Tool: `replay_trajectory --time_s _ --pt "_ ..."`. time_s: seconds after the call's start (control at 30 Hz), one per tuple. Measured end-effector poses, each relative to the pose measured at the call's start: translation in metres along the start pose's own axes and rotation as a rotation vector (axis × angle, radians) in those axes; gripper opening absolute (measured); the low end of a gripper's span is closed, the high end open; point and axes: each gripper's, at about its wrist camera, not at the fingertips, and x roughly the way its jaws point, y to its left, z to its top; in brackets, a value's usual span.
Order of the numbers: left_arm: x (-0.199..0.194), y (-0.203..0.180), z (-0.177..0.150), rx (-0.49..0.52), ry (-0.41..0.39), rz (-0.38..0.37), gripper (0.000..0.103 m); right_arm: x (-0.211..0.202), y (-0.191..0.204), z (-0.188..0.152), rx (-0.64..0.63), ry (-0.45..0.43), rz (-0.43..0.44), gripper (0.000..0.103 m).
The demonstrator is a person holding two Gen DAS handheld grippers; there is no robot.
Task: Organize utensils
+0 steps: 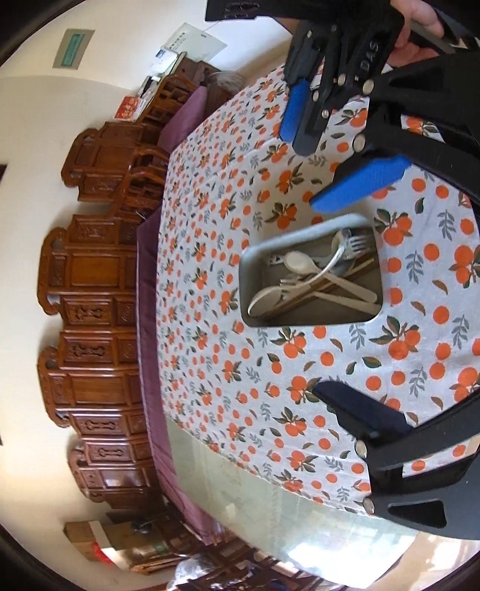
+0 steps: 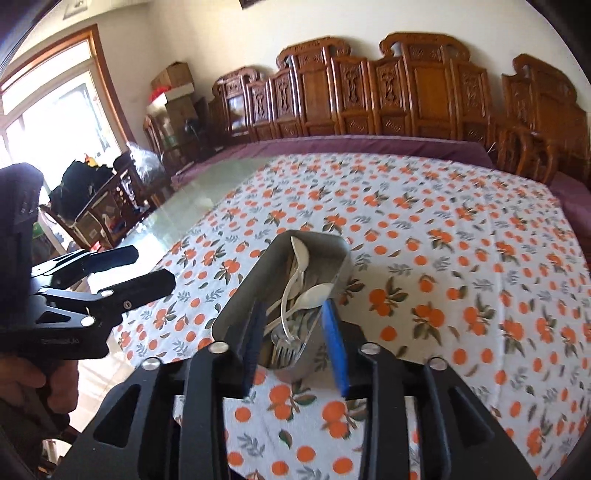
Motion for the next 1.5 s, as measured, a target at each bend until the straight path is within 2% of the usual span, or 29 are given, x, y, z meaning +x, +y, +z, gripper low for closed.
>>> replay_trajectory --time_s 0.07,0.17,0.27,0.33,0.57,0.97,1.2,1.5 --pt "-0.008 -0.009 -0.002 0.019 -0.016 -0.003 0.095 -0.019 -0.002 -0.005 -0.004 -0.030 -0.028 0.066" --pt "-0.020 -0.021 -0.004 0.041 -0.030 -0.013 0.095 -0.040 -0.005 -0.012 -0.002 -0.063 -0.065 0.086" --pt "-0.034 -0.031 -0.007 0.054 -0.055 -0.025 0.095 -0.062 -0.009 -0.019 -0.004 -0.096 -0.101 0.097" --pt "-0.043 -0.036 -0.009 0.058 -0.067 -0.032 0.095 -0.073 -0.010 -0.022 -0.009 -0.112 -0.117 0.100" --pt "-0.079 -0.053 -0.011 0.075 -0.130 -0.065 0.095 -0.118 -0.010 -0.031 -0.016 -0.179 -0.155 0.100" --pt "-0.129 -0.071 -0.008 0.093 -0.213 -0.106 0.095 -0.190 0.004 -0.029 -0.024 -0.312 -0.146 0.100" --pt "-0.143 -0.082 -0.013 0.116 -0.237 -0.132 0.095 -0.210 0.008 -0.034 -0.036 -0.339 -0.138 0.100" --pt "-0.151 -0.082 -0.022 0.100 -0.252 -0.160 0.095 -0.220 0.009 -0.041 -0.052 -0.353 -0.136 0.100"
